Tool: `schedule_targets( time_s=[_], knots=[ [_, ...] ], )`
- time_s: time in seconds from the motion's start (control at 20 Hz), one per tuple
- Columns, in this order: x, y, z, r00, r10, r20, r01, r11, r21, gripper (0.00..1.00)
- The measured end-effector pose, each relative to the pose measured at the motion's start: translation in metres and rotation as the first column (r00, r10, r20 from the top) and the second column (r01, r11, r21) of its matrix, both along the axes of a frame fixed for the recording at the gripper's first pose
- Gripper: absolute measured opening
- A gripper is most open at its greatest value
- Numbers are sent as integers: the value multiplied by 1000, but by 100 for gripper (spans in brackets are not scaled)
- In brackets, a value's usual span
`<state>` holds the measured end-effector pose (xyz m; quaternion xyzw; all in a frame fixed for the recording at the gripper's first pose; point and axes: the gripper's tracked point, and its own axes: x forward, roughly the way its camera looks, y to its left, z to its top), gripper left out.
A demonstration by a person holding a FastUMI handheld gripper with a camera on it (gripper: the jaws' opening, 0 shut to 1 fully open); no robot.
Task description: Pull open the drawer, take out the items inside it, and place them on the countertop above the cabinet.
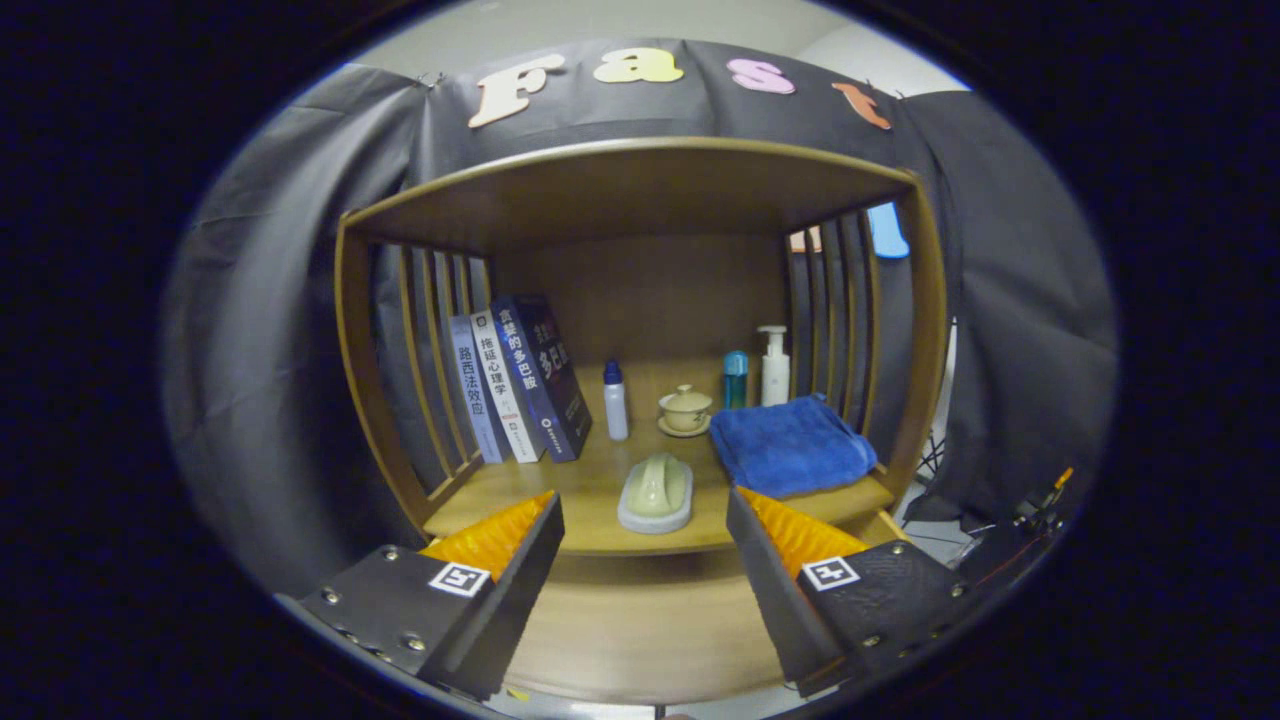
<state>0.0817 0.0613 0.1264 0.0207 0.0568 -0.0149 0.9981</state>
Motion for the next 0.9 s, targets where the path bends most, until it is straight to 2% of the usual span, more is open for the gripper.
schedule_targets(
  time_s=[0.45, 0.8, 0.9],
  knots=[
    [-77, -33, -54, 1000, -30, -2, 30, 988, 151, 99],
    [-96, -34, -127, 999, -10, -36, 13, 996, 93, 99],
    [-97, -35, -156, 996, -31, -82, 40, 993, 115, 99]
  ],
)
